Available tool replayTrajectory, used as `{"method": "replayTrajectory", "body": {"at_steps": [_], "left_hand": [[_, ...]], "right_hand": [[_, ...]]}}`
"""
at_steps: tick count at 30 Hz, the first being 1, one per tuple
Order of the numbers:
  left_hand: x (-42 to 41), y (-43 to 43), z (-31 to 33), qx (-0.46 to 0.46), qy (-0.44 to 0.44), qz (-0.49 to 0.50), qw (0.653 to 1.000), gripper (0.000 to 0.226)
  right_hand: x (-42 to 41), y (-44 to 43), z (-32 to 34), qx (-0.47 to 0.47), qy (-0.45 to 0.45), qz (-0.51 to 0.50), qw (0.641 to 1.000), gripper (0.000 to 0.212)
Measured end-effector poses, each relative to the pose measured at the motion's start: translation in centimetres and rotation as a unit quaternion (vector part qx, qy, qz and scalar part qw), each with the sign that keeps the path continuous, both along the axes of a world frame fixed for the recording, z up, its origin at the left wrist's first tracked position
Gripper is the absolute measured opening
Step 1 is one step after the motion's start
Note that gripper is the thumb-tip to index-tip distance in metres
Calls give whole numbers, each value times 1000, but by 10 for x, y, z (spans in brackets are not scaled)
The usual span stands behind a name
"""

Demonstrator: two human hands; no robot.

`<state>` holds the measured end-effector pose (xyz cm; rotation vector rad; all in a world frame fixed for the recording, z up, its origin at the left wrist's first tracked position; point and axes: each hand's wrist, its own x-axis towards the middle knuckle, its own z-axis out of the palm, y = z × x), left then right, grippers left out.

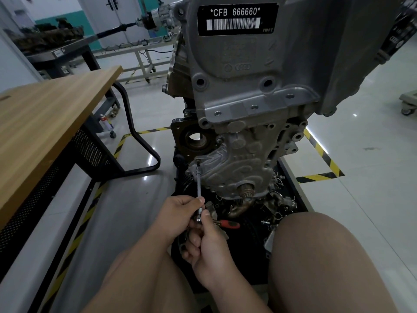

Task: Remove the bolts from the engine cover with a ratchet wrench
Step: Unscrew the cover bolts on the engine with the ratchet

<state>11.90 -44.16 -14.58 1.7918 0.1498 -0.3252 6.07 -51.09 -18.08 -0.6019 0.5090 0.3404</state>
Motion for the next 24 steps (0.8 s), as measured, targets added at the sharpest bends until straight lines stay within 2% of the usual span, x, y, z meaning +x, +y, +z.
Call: {"method": "replayTrajectory", "body": {"at_steps": [3,5,7,10,12,16,18,20,21,24], "left_hand": [[0,0,0,19,-11,7,1000,29],[2,1,-2,38,-18,11,999,29],[3,2,-3,51,-19,8,998,29],[3,1,-5,43,-12,3,999,29],[4,1,-5,41,-9,2,999,29],[4,1,-5,48,-16,1,999,32],[3,0,-4,42,-16,-9,999,33],[2,-2,-3,20,-1,-6,1000,34],[2,-2,-3,15,6,-2,1000,33],[3,-1,-4,31,11,-9,999,31]], "right_hand": [[-1,0,-4,-146,-43,-3,988,48],[-2,-1,-7,-277,-68,-13,959,41],[-3,-3,-10,-367,-96,-31,925,36],[-4,-6,-13,-438,-121,-52,889,26],[-4,-6,-13,-438,-117,-64,889,26],[-2,-6,-10,-365,-102,-48,924,41],[-1,-5,-6,-242,-64,-15,968,45],[0,-4,-3,-60,-9,5,998,48],[1,-4,-2,8,7,11,1000,49],[1,-5,-2,120,20,27,992,51]]}}
